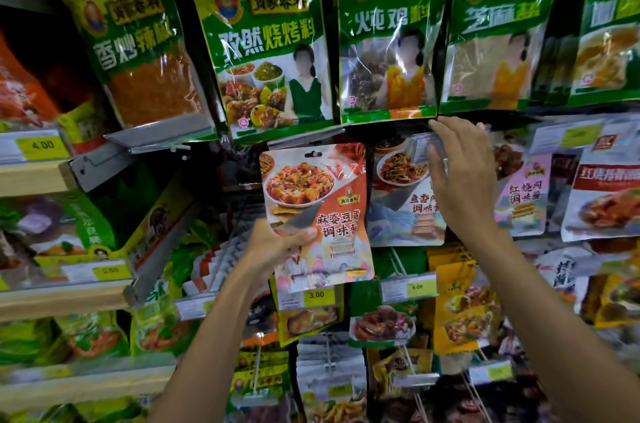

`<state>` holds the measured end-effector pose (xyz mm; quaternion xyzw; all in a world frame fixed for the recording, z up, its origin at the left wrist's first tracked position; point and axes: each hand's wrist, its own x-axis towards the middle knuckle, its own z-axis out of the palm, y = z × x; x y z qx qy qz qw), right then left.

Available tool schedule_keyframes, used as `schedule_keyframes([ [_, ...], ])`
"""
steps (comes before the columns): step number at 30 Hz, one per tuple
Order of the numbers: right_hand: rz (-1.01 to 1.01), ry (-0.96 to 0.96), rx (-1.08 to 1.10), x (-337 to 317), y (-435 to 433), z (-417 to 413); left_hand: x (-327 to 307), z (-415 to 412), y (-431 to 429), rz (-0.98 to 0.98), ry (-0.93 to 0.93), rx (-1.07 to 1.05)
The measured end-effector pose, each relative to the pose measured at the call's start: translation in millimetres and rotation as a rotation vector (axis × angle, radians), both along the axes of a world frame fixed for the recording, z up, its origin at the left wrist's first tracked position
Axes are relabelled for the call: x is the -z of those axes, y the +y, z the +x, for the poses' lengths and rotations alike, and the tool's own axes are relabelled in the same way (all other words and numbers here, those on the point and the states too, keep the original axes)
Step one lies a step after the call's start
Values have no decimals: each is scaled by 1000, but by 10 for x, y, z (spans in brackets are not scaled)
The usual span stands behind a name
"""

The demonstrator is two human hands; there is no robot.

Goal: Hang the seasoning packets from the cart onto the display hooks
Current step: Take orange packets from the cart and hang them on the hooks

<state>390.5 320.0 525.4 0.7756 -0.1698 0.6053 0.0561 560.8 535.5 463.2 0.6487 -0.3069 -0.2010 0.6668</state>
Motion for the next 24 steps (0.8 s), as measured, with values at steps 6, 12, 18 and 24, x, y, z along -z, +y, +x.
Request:
schedule_keyframes([
  [6,-44,-7,-1,14,-18,10,56,91,-134,24,60,-13],
  [12,-41,-14,-22,33,-43,9,120,266,-303,95,30,-74],
  [18,-2,-6,-16,30,-19,12,138,428,-495,88,55,-170],
  [24,17,3,-18,17,8,4,66,524,-624,85,72,-186],
])
